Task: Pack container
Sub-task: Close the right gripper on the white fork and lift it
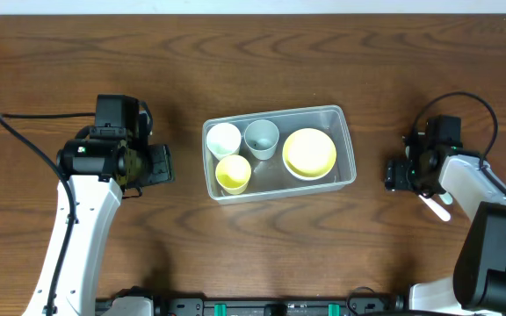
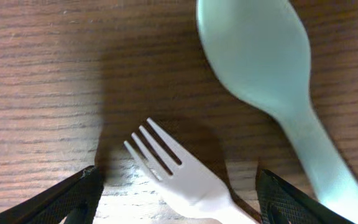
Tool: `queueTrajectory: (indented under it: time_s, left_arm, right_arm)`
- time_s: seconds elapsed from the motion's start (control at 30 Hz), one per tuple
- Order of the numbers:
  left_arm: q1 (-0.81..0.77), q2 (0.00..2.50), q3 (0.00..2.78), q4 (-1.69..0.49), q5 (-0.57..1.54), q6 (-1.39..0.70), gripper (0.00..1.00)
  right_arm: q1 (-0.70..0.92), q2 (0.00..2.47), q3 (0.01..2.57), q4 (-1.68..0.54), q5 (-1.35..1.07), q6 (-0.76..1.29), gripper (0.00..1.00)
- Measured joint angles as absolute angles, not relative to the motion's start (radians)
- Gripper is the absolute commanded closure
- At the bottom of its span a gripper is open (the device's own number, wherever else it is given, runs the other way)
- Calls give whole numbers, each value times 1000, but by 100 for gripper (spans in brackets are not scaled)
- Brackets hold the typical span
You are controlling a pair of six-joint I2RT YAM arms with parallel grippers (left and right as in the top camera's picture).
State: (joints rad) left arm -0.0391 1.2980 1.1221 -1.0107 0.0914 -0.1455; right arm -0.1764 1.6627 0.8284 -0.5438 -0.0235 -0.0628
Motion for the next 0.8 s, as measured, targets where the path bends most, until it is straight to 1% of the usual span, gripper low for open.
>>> queueTrajectory:
  time_s: [0.07,0.1,0.2,0.33,0.5,0.8]
  left_arm:
    - [-39,1298,1122,-1013,91,-146,35]
    - [-39,1298,1122,-1013,91,-146,35]
    - [-39,1298,1122,-1013,91,-146,35]
    - [-39,1298,1122,-1013,92,-146,35]
    - [-39,1298,1122,-1013,92,-146,35]
    - [-39,1298,1122,-1013,91,-146,35]
  right_arm:
    - [-176,1664,829,-540,-18,-65,30]
    - [-177,1665,830,-538,-15,-63,36]
    - [-179,1668,831,-533,-15,-62,42]
    - [-179,1668,831,-533,-16,-64,53]
    - [-179,1668,831,-531,-16,-63,63]
    - [-179,1669,831,-528,-16,-62,68]
